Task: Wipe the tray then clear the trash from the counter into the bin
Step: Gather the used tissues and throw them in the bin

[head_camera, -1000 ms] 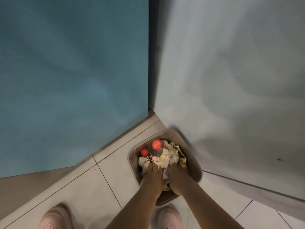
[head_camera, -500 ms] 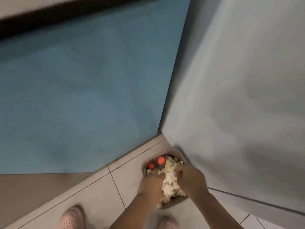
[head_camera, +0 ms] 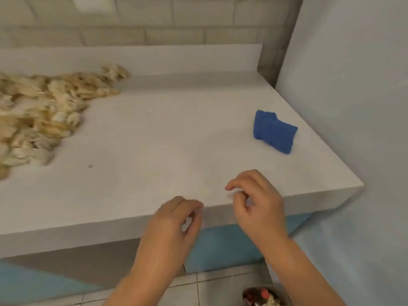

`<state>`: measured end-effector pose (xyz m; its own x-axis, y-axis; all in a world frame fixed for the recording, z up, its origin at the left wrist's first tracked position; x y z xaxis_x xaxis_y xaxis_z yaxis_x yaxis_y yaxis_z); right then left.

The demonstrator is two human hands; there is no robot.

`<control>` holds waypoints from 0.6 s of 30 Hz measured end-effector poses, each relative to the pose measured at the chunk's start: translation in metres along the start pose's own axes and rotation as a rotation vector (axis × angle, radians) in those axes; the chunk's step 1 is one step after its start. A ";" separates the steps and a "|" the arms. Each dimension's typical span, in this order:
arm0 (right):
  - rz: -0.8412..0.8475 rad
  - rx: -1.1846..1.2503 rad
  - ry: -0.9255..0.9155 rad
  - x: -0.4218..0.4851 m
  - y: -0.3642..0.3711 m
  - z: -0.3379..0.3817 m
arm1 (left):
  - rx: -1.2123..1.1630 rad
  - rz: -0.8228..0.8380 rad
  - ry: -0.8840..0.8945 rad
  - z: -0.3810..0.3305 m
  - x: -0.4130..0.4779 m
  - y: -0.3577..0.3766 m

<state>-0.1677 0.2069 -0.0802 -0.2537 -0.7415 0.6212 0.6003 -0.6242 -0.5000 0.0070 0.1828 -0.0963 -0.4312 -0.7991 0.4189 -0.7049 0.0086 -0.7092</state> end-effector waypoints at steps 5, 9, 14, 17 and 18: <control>0.249 -0.004 0.002 0.071 0.080 0.087 | 0.213 -0.059 -0.188 0.062 0.045 -0.132; 0.445 -0.005 0.064 0.102 0.157 0.134 | 0.311 -0.107 -0.354 0.136 0.053 -0.212; 0.561 -0.042 0.130 0.119 0.236 0.162 | 0.548 0.064 -0.477 0.218 0.071 -0.245; 0.619 -0.064 0.147 0.126 0.266 0.173 | 0.628 0.286 -0.433 0.248 0.083 -0.229; 0.629 -0.071 0.152 0.129 0.273 0.175 | 0.649 0.321 -0.389 0.255 0.084 -0.221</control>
<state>0.0962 -0.0159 -0.0306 0.0220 -0.9940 0.1074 0.6191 -0.0708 -0.7821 0.2707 -0.0396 -0.0487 -0.2462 -0.9692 -0.0025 -0.0625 0.0185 -0.9979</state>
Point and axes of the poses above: each hand's wrist, its own x-axis towards the middle knuckle, its own y-axis out of the palm, z = x × y, the point moved 3 cm from there along x, towards the middle knuckle, and after that the axes turned 2 degrees about y, right-handed, at the moved point
